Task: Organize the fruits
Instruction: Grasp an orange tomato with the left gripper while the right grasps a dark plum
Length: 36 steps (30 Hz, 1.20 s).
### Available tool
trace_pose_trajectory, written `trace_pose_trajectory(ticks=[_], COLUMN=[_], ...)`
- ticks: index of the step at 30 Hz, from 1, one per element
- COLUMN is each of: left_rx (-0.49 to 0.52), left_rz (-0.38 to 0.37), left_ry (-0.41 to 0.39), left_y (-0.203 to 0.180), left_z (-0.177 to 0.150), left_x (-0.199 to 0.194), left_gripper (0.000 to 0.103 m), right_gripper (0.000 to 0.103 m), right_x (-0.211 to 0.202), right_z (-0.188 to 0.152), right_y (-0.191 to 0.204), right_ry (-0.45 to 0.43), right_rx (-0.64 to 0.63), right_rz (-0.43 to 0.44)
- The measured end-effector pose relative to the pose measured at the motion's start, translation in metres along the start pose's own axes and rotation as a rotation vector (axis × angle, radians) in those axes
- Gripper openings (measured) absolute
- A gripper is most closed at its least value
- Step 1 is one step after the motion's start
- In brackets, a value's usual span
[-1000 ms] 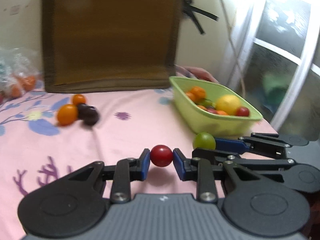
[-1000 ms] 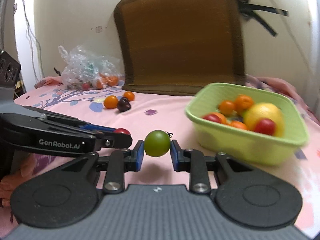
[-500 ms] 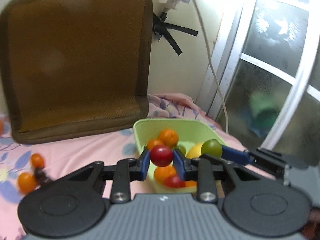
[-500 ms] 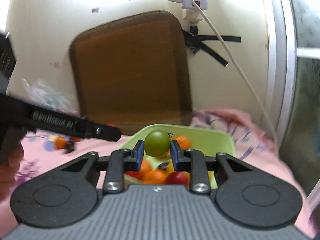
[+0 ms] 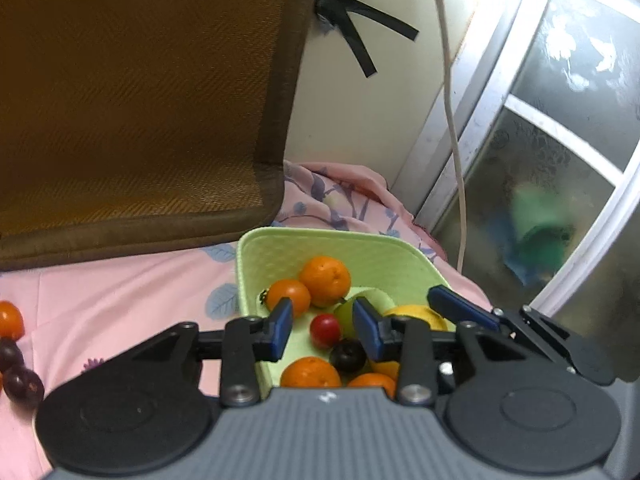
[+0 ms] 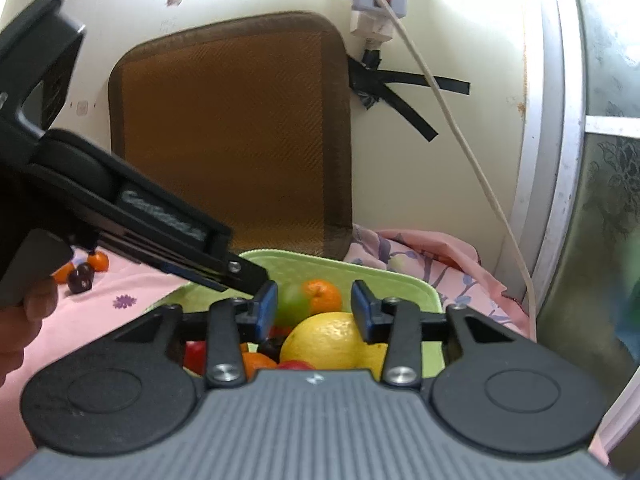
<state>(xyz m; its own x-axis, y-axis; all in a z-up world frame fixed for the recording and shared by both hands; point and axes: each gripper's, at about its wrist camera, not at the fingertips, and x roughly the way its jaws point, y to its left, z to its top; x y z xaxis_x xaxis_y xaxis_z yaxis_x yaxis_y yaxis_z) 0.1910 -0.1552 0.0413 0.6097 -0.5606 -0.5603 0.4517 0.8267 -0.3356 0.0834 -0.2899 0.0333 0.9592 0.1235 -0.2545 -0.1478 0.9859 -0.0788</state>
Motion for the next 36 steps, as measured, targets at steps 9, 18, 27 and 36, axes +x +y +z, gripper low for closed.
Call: trace_pose_trajectory(ticks=[9,18,27,36], left_rx=[-0.14,-0.279,-0.322,-0.282], left_rz=[0.072,0.252,0.199,0.228], left_ry=[-0.174,-0.202,-0.175,-0.112], left_y=[0.07,0.161,0.174,0.174], left_z=[-0.008,-0.03,-0.043,-0.046], left_x=[-0.101,-0.154,-0.123,-0.094], left_gripper=[0.034,0.034,0.039,0.042], right_gripper=[0.043,0.043,0.043,0.032], right_x=[-0.02,-0.008,0.064,0.095], right_z=[0.005,0.031,0.032,0.028], right_y=[-0.004,0.056,0.145,0.162], right_ry=[-0.087,0.05,0.23,0.323], right_rx=[0.08,0.081,-0.076,-0.095], right_rz=[0.02,0.338,0.457,0.459])
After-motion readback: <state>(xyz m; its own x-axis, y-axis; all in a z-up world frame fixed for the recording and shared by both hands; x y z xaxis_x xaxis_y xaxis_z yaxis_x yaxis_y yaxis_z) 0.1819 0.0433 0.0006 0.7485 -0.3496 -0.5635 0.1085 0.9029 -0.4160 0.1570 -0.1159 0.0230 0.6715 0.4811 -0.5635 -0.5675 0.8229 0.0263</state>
